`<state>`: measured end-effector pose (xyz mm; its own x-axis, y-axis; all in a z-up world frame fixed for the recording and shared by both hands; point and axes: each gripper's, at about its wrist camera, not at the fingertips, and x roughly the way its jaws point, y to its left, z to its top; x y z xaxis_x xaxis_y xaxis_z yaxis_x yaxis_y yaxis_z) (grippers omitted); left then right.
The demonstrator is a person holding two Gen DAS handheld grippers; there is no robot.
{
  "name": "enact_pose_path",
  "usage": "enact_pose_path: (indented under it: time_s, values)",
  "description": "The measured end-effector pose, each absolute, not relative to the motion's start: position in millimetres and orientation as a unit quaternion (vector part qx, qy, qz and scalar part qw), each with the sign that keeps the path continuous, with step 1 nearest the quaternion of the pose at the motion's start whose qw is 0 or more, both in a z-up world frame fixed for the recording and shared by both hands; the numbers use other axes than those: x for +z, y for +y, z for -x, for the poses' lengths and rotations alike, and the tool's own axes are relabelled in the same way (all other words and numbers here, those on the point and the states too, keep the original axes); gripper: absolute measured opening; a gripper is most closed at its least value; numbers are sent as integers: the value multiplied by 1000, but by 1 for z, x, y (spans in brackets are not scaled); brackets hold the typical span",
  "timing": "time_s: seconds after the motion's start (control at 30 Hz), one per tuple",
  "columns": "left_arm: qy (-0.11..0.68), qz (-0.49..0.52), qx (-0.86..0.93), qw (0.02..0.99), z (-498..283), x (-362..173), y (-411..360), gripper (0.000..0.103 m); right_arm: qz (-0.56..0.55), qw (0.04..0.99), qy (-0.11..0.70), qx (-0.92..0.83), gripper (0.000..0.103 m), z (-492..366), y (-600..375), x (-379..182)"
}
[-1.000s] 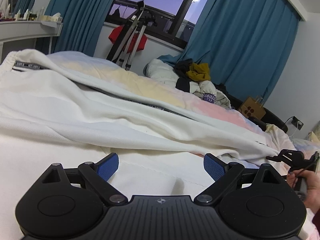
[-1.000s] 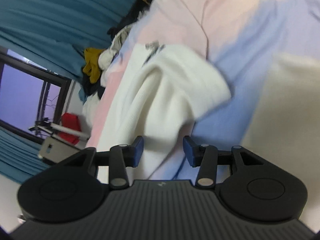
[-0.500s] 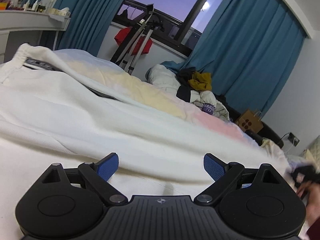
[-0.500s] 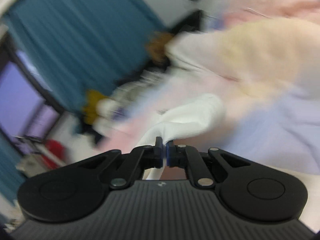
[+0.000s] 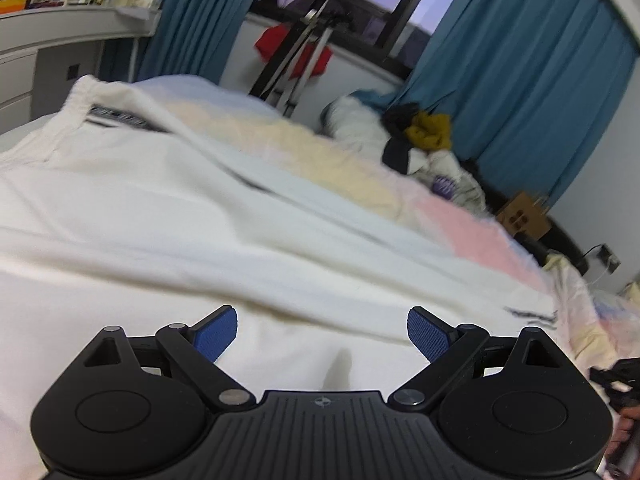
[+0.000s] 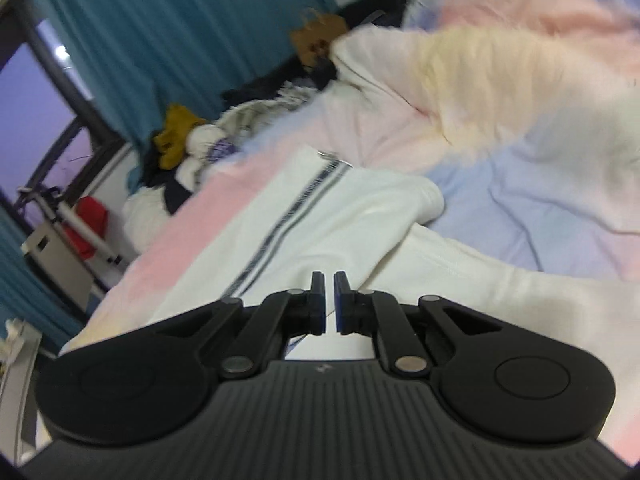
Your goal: Fold clothes
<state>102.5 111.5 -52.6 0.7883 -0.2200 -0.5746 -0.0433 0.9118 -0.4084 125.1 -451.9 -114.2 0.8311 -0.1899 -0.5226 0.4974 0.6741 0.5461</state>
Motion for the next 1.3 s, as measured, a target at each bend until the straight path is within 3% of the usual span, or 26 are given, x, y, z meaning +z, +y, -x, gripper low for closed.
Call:
enact_pose_path:
  time_s: [0.37,0.57,0.83,0.93,1.0,1.07,1.1,1.3]
  values:
    - [294,263,18,919,-39,-15,213,94,-344,900,207,-171,9,-46,-424,-78]
    - [301,313,74,898,-29,-8,274,94,-367,889,209,-179,9,-20,-430,-87]
    - [312,366,133,867,-11,-15,348,96,-453,827,123,-310,11,30,-462,-99]
    - [300,390,152,857,2,-23,369,98,-496,787,101,-353,26,46,-473,-111]
    - [298,408,159,848,8,-30,377,98,-525,756,88,-381,55,55,-476,-121]
    - [300,433,154,836,8,-38,382,98,-550,728,78,-400,75,60,-479,-131]
    - [302,447,144,829,5,-41,384,98,-562,718,81,-403,78,59,-481,-137]
    - [314,532,78,783,-23,-74,389,97,-642,664,112,-365,78,40,-487,-179]
